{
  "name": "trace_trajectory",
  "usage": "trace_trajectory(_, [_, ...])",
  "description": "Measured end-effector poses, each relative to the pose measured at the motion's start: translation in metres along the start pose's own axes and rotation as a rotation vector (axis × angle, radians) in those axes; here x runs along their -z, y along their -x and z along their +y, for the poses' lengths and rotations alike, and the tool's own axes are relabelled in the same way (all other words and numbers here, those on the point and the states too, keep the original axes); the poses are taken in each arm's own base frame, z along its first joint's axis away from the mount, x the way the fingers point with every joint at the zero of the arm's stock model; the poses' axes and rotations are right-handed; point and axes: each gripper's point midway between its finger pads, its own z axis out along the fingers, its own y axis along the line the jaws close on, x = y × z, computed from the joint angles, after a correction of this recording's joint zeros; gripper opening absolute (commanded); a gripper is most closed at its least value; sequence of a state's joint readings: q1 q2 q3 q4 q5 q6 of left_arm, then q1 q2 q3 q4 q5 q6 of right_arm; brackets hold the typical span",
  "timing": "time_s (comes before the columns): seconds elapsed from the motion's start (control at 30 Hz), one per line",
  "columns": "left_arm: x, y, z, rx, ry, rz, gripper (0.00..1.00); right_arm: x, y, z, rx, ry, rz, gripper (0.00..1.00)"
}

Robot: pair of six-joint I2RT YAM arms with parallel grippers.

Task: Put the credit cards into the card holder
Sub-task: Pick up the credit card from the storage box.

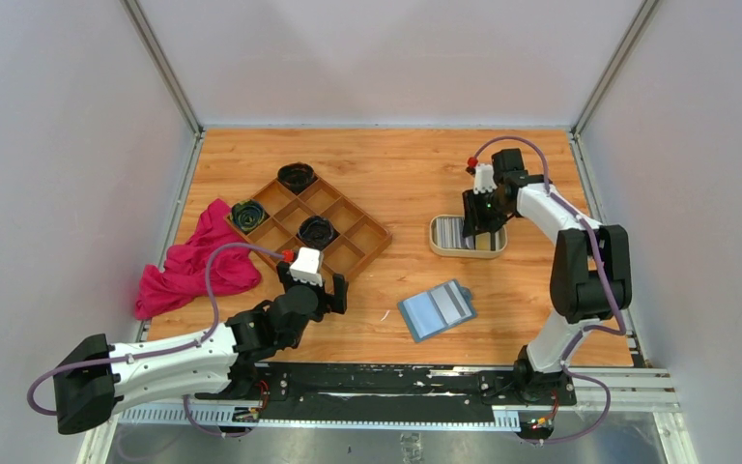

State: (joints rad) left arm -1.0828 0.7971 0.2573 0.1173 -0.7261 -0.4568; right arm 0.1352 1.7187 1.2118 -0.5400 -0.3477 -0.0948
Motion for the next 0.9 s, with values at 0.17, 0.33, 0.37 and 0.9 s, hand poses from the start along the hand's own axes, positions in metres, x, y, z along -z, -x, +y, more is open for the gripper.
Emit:
trace_trajectory(0.17, [0.000,0.000,0.000,0.000,0.000,0.000,1.00,0.007,0.001,-0.012,-0.036,0.000,-0.019,0.30])
trace_trajectory(0.33, [0.000,0.001,0.000,0.002,-0.001,-0.002,1.00,0.015,0.001,-0.025,-0.080,0.010,-0.040,0.28])
trace_trajectory(0.37, [0.000,0.001,0.000,0.002,-0.001,-0.002,1.00,0.017,0.001,-0.028,-0.089,0.012,-0.044,0.28])
trace_trajectory(0.9, [0.001,0.003,0.000,0.010,-0.004,-0.010,1.00,0.012,-0.012,-0.040,-0.200,0.188,-0.043,0.30])
